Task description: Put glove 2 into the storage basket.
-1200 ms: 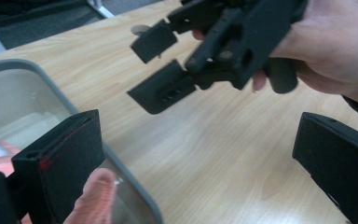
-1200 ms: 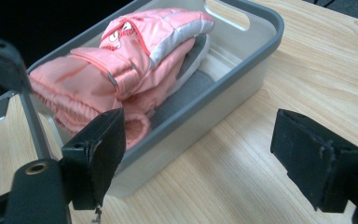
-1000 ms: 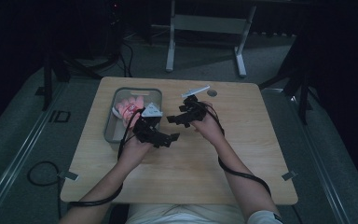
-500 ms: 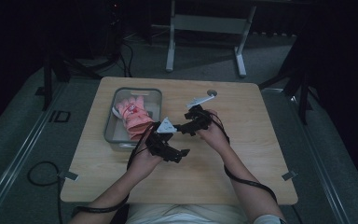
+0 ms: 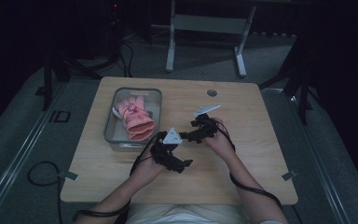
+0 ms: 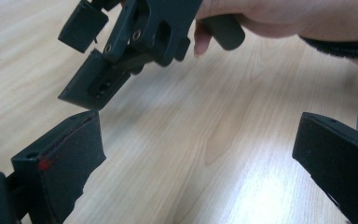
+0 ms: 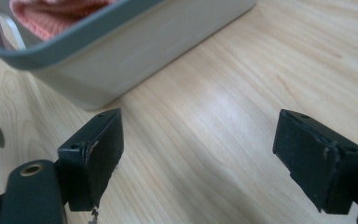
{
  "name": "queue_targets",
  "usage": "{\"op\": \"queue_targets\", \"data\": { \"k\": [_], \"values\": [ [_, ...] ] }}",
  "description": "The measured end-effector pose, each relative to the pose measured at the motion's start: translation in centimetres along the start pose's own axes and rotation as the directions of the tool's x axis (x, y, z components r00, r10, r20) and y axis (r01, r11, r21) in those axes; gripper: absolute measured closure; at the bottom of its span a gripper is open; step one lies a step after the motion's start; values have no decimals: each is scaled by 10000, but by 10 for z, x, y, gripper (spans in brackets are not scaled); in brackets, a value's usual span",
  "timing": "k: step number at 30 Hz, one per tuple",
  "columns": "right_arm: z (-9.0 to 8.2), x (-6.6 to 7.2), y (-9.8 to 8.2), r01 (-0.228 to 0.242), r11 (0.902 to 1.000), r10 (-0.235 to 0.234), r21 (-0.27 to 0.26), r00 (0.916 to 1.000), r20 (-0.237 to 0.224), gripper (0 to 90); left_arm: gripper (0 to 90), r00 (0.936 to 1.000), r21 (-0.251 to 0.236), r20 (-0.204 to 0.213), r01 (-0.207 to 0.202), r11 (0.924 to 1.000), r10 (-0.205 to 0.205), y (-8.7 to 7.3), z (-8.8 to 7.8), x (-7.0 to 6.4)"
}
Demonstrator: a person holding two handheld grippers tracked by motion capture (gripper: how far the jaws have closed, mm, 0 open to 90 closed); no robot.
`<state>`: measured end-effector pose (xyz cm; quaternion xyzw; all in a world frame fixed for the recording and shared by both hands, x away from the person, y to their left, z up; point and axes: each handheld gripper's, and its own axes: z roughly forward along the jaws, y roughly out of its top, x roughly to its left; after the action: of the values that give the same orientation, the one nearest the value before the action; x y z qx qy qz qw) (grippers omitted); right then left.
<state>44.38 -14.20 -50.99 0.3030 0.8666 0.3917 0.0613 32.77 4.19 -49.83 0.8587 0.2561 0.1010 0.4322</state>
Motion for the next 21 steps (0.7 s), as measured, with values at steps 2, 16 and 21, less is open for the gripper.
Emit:
{"op": "queue_targets", "data": {
  "k": [2, 16, 21],
  "values": [
    [1, -1, -5, -15, 9999, 14, 123, 10000, 11, 157, 14, 9999, 113, 70, -102, 9999, 102, -4, 4, -1],
    [-2, -6, -34, -178, 9998, 180, -80, 9995, 253, 163, 14, 9980, 481, 332, -562, 9973, 547, -32, 29, -7],
    [-7, -13, -46, -338, 9984, 377, -445, 9951, 912, 169, 14, 9982, 343, 414, -459, 9984, 444, -36, 33, -5]
  ]
}}
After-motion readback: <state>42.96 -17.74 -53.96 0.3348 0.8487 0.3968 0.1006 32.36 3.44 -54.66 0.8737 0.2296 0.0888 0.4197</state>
